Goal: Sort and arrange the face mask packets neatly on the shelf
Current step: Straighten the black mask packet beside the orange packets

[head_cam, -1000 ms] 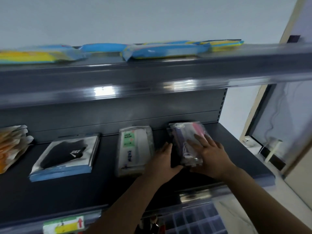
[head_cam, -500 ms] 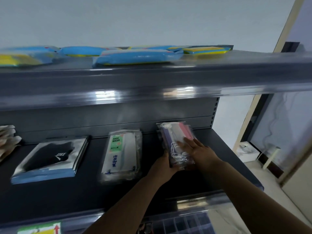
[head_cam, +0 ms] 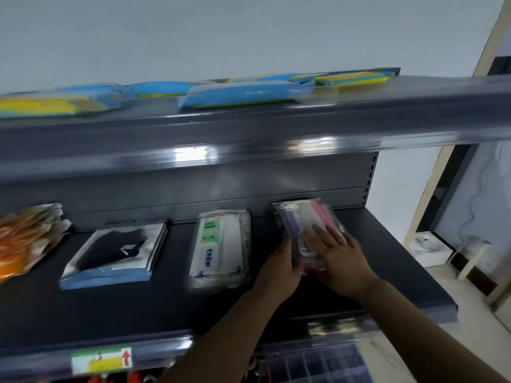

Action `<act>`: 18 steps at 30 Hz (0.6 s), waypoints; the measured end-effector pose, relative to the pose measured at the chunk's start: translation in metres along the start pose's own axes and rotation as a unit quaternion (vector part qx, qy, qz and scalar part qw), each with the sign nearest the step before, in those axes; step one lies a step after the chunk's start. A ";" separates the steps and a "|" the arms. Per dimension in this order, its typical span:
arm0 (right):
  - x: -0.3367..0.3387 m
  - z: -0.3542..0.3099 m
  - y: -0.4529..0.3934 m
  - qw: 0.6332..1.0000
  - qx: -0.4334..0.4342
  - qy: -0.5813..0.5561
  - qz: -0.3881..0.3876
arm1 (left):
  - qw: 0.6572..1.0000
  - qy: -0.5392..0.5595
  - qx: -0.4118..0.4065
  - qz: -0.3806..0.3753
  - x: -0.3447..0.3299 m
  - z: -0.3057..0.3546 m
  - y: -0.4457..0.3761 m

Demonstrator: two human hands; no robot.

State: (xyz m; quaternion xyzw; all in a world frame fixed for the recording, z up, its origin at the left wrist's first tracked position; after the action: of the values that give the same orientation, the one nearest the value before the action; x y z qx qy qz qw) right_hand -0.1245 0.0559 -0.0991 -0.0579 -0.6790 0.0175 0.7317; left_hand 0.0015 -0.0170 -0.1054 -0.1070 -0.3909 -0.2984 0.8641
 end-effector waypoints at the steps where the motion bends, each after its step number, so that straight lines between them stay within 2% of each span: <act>1: 0.001 -0.007 -0.006 1.000 0.014 -0.001 0.020 | 0.999 -0.016 -0.014 0.024 0.008 -0.004 0.003; 4: 0.008 -0.044 -0.026 0.991 0.055 -0.033 0.117 | 0.994 -0.037 -0.034 0.100 0.044 -0.028 0.017; 7: 0.023 -0.097 -0.049 0.980 0.097 -0.093 0.147 | 0.984 -0.055 -0.049 0.164 0.088 -0.064 0.037; 9: 0.030 -0.134 -0.064 0.972 0.119 -0.102 0.174 | 0.977 -0.077 -0.021 0.196 0.116 -0.094 0.049; 11: 0.029 -0.170 -0.078 0.967 0.139 -0.149 0.151 | 0.970 -0.092 0.028 0.223 0.142 -0.127 0.060; 13: 0.023 -0.204 -0.091 0.966 0.153 -0.184 0.092 | 0.964 -0.099 0.077 0.236 0.164 -0.162 0.069; 18: 0.004 -0.275 -0.124 0.975 0.157 -0.155 0.007 | 0.951 -0.141 0.168 0.219 0.201 -0.241 0.083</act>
State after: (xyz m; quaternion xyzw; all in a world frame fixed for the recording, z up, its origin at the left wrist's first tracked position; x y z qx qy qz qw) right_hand 0.1433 -0.0837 -0.1016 0.0565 -0.7723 0.1373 0.6177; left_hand 0.3019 -0.1383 -0.1147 -0.0839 -0.5200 -0.0134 0.8499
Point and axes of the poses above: each hand's wrist, its own y-axis away from the middle knuckle, its own x-axis out of the back of the hand, z = x × y, the point moved 1 cm from there along -y, towards the middle knuckle, and after that the axes turned 12 degrees about x, right-handed, at the moved point
